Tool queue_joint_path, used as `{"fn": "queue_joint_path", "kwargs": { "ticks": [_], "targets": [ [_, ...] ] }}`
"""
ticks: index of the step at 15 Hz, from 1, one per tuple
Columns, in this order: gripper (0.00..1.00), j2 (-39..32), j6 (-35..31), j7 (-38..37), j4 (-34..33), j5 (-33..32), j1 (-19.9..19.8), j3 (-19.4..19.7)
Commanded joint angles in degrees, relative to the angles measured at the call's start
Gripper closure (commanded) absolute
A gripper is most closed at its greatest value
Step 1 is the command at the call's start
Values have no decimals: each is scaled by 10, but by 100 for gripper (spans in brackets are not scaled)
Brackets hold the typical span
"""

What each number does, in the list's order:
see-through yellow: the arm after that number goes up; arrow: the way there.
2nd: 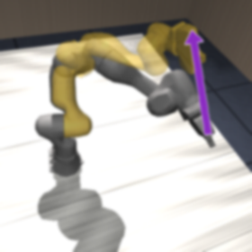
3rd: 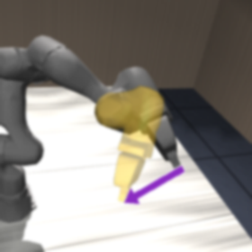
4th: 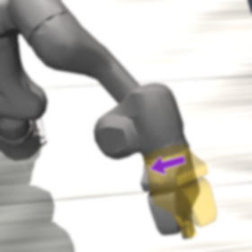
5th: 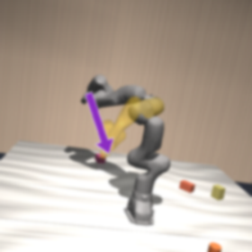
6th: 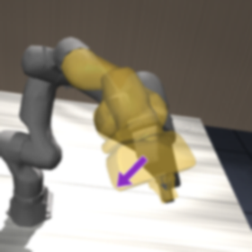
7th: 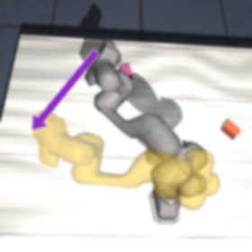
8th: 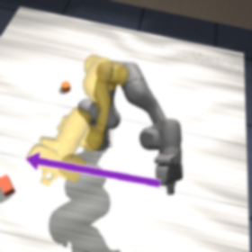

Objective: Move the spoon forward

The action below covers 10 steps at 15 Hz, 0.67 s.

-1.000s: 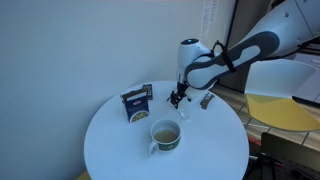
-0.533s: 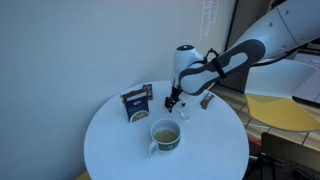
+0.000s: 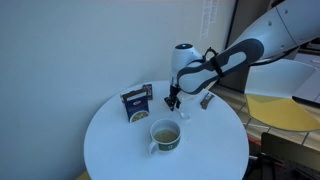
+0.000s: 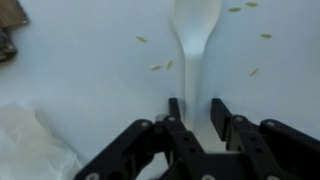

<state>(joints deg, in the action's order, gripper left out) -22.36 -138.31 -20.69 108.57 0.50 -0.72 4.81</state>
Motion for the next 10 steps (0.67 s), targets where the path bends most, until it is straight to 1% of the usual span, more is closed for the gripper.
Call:
{"fn": "queue_joint_path", "kwargs": {
  "ticks": [1,2,4,5,8,10],
  "targets": [
    [94,-2,8,4,-8,12,3,-1],
    [99,3,12,5,-5,14,2,-2],
    [99,32,23,1,14,3,5,3],
    [97,44,31,2,20,0,6,5],
    [97,135,78,36,75,-18,2,6],
    [97,186,113,86,102,-32,-3,-1]
  ]
}}
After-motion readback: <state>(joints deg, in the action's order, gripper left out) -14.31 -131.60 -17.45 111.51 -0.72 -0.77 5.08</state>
